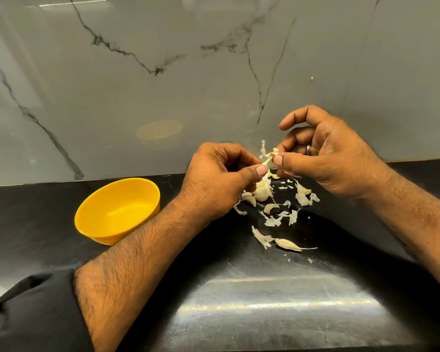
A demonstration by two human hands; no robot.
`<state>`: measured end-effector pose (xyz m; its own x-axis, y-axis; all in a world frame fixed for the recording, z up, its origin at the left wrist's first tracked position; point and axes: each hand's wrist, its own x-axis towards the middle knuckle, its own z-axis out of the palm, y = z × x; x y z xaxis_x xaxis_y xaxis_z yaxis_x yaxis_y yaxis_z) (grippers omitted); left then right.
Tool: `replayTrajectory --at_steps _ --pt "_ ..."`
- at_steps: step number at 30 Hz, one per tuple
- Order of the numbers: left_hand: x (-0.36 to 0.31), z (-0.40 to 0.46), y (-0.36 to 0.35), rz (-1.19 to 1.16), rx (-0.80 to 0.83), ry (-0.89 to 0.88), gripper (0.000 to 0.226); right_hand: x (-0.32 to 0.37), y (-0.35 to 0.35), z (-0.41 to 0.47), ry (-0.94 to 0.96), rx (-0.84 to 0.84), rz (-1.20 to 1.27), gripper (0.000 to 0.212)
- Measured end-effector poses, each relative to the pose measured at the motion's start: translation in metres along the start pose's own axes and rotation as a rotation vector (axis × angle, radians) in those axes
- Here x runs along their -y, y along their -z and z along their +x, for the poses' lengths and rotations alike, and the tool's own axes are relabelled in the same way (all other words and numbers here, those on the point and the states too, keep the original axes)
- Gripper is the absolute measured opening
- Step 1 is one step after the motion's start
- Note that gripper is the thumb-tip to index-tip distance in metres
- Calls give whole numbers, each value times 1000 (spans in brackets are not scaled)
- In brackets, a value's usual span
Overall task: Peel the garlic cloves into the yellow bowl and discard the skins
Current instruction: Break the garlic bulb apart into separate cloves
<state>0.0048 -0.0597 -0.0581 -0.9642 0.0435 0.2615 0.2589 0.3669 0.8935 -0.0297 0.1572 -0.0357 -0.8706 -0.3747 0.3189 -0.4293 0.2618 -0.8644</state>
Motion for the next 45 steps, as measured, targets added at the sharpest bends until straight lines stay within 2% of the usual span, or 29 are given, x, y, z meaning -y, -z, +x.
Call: replayTrajectory --at_steps 6,12,20,24,35,38,41,45 --pt "-1 -2 -2 -33 29 17 8 0 -1 1 1 -20 -22 39" --pt "-4 -4 0 -181 20 -3 23 5 -4 -1 -29 -36 128 52" --pt "3 -3 -3 -109 -55 -136 7 3 -9 0 -83 -28 225 55" --pt "4 -1 -6 -69 -102 -174 12 3 -11 0 -89 -19 263 49" --pt "6 2 3 -360 -55 -53 12 -7 2 3 -91 34 223 31" --pt "6 3 5 -386 -42 -44 14 -10 5 5 -148 59 261 23" --pt "7 3 3 -360 -61 -42 13 -12 4 5 -267 164 315 16" --pt "10 5 1 -227 -114 -64 10 -13 -5 4 -237 220 169 35"
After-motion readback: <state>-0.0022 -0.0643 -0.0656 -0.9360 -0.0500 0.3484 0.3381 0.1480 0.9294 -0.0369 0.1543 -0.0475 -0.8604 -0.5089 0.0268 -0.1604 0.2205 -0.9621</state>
